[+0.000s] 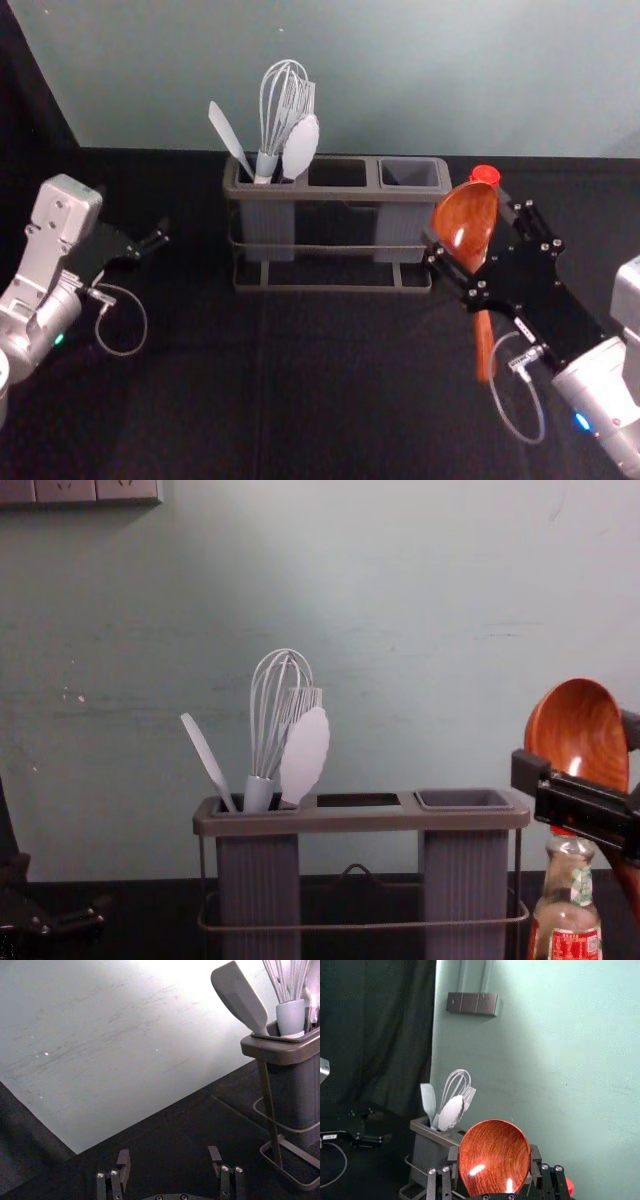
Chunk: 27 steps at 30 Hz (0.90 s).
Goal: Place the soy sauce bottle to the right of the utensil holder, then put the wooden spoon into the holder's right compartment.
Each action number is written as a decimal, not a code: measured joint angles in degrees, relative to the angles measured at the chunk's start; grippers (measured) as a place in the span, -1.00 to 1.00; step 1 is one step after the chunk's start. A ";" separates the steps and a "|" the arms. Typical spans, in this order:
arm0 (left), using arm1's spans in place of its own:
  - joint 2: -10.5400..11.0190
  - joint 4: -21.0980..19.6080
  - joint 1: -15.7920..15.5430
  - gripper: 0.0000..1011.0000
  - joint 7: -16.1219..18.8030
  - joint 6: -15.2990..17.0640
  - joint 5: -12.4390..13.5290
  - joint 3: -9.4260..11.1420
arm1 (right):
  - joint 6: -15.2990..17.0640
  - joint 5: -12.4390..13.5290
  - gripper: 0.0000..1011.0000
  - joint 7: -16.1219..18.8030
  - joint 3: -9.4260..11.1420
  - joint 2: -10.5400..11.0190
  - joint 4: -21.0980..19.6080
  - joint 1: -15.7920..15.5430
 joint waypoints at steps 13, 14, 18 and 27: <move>0.00 0.00 0.00 1.00 0.00 0.00 0.00 0.00 | -2.89 1.28 0.66 -0.46 0.07 -0.11 1.64 0.13; 0.00 0.00 0.00 1.00 0.00 0.00 0.00 0.00 | -2.90 1.27 0.66 -0.46 0.07 -0.10 1.63 0.13; 0.00 0.00 0.00 1.00 0.00 0.00 0.00 0.00 | -2.95 1.24 0.66 -0.46 0.07 -0.09 1.61 0.13; 0.00 0.00 0.00 1.00 0.00 0.00 0.00 0.00 | -3.00 1.16 0.66 -0.43 0.07 -0.05 1.57 0.13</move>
